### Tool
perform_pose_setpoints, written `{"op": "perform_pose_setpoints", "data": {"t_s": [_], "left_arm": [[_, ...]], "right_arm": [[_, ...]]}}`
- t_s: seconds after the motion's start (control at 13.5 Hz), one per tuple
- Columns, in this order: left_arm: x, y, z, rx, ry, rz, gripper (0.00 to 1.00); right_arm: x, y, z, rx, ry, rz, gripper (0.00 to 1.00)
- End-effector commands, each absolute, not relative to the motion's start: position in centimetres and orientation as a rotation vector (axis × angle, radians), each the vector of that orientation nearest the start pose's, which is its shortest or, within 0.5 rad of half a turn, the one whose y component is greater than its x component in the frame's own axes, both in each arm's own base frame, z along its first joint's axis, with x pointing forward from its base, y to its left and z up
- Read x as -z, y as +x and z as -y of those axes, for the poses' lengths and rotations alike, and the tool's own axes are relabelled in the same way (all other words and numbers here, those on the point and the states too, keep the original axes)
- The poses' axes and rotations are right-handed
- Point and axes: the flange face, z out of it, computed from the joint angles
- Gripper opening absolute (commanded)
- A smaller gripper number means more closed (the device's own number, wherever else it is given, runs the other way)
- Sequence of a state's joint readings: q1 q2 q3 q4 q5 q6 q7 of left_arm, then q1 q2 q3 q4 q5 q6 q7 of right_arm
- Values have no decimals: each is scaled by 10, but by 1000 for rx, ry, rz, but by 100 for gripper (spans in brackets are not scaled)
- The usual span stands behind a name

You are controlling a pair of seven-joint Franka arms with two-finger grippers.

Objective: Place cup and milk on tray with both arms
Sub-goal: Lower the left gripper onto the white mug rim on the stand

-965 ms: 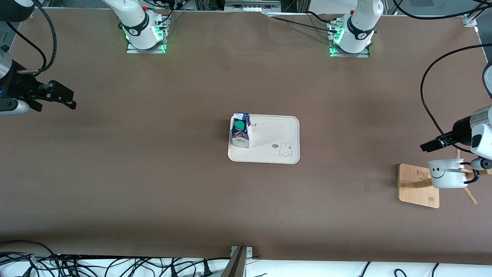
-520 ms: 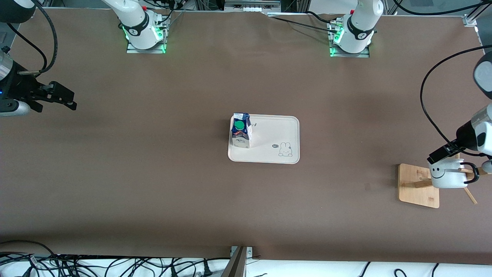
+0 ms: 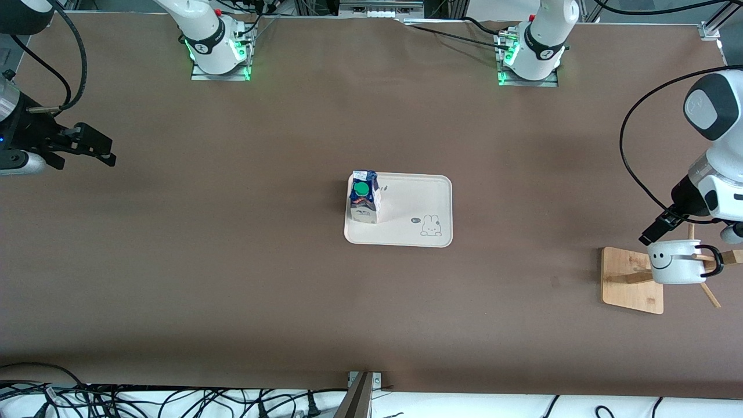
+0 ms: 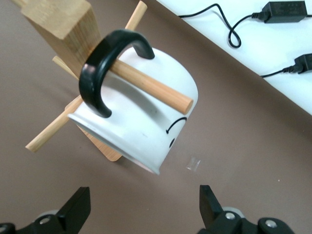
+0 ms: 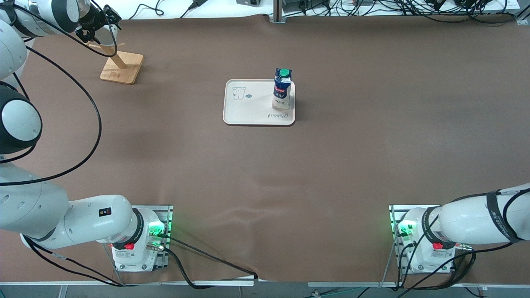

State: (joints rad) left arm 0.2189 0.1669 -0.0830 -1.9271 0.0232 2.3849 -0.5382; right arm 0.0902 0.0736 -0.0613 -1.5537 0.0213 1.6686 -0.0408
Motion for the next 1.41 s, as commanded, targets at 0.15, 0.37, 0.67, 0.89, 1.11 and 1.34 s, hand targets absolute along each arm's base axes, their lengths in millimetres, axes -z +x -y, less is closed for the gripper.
{"op": "perform_pose_setpoints", "data": {"t_s": [0.15, 0.37, 0.67, 0.89, 1.11, 1.34], "left_arm": [[-418, 634, -92, 593, -3010, 1161, 98], [-419, 652, -95, 628, -3014, 1155, 76], [-419, 651, -97, 611, -3010, 1157, 55], [-422, 647, -98, 576, -3015, 1127, 55], [-423, 640, -98, 478, -3020, 1114, 31], [-426, 639, -98, 476, -3019, 1103, 18]], "right_arm": [[-605, 587, -21, 67, -3127, 104, 100], [-605, 587, -21, 72, -3126, 104, 100], [-605, 587, -21, 70, -3126, 104, 100], [-605, 587, -21, 72, -3126, 104, 100], [-605, 587, -21, 72, -3126, 104, 100], [-605, 587, -21, 72, -3126, 104, 100]]}}
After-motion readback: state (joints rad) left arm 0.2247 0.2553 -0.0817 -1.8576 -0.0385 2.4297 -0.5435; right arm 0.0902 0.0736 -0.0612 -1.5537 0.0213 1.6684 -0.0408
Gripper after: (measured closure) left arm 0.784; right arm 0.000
